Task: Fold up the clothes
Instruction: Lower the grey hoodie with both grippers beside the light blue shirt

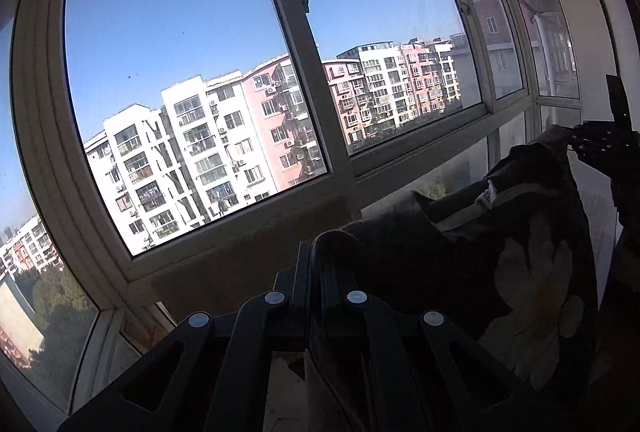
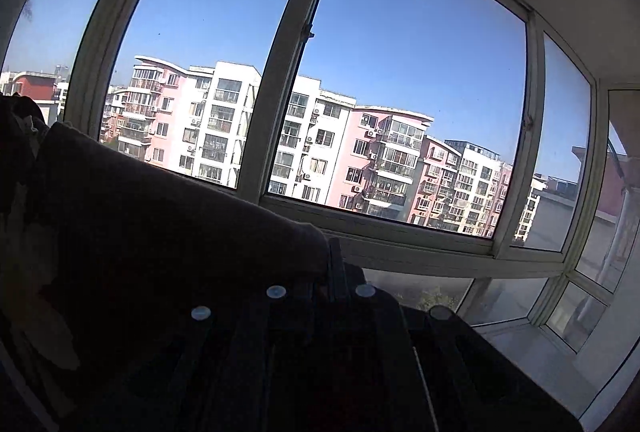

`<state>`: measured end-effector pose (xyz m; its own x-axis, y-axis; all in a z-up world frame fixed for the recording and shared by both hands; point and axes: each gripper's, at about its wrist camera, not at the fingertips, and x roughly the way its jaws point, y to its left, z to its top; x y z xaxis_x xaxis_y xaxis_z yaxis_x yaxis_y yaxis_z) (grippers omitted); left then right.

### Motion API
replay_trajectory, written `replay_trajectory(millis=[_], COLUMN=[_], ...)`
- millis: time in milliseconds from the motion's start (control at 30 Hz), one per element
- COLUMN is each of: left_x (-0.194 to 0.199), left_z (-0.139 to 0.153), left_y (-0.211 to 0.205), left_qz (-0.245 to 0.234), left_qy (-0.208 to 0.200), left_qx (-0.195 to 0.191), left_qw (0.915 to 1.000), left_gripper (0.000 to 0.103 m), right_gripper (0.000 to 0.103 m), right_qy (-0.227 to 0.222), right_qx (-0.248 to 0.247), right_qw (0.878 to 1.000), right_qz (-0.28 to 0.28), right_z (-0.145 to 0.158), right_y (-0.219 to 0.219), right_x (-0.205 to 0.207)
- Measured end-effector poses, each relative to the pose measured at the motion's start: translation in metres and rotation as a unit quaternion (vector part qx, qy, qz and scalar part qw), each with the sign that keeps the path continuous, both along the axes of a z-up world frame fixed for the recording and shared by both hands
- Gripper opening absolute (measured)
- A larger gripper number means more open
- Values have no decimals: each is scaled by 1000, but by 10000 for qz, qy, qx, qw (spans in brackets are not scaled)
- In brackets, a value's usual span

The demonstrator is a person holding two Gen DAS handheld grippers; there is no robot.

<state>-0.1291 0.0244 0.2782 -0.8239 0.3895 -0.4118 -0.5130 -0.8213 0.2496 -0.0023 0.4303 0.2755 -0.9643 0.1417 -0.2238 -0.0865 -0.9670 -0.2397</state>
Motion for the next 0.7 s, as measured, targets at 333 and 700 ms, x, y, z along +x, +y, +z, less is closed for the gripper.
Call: replay_trajectory(millis=[333,700], left_x=[-245,-328], left_z=[-302,-458], left_y=[90,121], left_qz=[482,1060], left_qy=[-2206,-3185], left_qx=[-842,-1273], left_qw=[9705,9333], left_gripper=[2,11], right_gripper=[5,16], right_qy=[-2429,-4427], right_qx=[-668,-87], right_qw=[9675,8946], right_qz=[-228,-611], right_z=[-262,-484], right_y=[40,54], right_x=[-251,-385])
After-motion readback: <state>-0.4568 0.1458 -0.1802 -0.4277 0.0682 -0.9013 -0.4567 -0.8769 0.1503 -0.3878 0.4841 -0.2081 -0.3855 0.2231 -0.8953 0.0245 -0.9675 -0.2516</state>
